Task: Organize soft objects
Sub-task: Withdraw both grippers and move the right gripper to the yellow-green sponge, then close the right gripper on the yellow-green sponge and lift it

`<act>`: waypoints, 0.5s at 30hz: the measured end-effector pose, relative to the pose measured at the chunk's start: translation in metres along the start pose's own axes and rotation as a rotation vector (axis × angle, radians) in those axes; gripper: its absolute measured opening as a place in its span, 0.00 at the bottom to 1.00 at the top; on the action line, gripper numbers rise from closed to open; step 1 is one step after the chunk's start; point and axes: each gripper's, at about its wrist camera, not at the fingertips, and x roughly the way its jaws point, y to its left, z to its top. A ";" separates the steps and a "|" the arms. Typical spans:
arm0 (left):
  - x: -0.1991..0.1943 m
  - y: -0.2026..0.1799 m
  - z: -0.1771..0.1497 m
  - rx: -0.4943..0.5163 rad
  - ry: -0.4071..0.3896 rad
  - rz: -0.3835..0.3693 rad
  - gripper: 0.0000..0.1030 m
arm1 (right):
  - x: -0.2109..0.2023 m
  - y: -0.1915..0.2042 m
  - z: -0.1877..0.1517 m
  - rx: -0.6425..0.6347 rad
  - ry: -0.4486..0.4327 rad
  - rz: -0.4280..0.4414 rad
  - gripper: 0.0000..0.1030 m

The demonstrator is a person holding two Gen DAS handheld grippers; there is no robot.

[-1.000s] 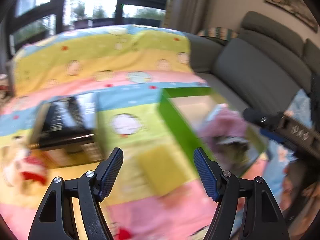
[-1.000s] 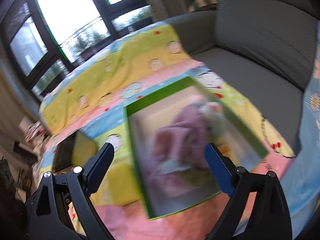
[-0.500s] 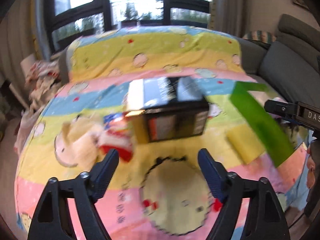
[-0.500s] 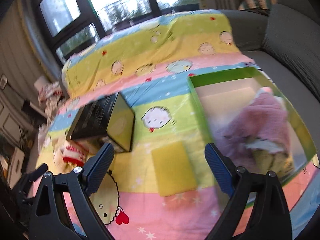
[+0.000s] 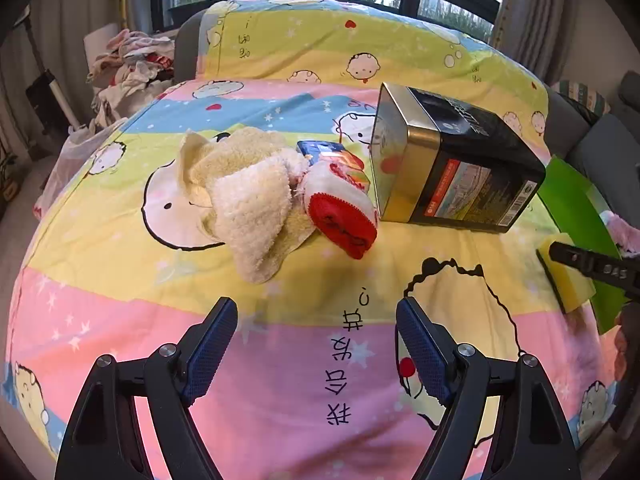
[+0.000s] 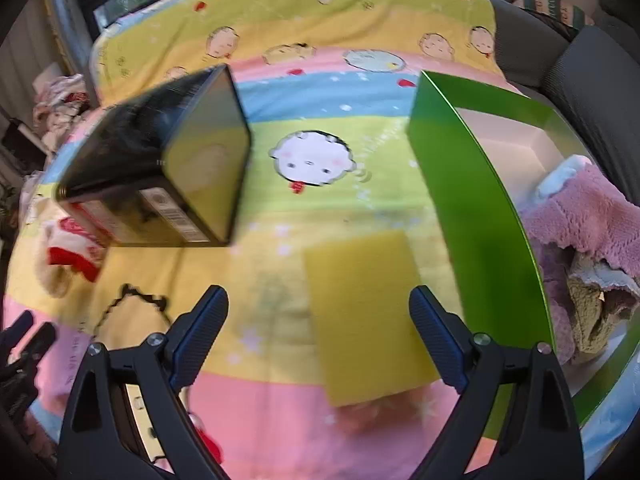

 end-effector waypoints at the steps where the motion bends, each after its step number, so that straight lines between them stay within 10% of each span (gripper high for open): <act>1: -0.001 0.000 0.000 0.001 -0.001 -0.001 0.80 | 0.004 -0.002 0.000 0.005 0.003 -0.023 0.89; 9: 0.000 0.011 0.001 -0.025 0.012 -0.005 0.80 | 0.017 0.005 -0.004 -0.074 0.006 -0.137 0.87; 15: 0.001 0.023 0.004 -0.061 0.018 -0.008 0.80 | 0.018 -0.007 -0.002 -0.078 -0.012 -0.245 0.42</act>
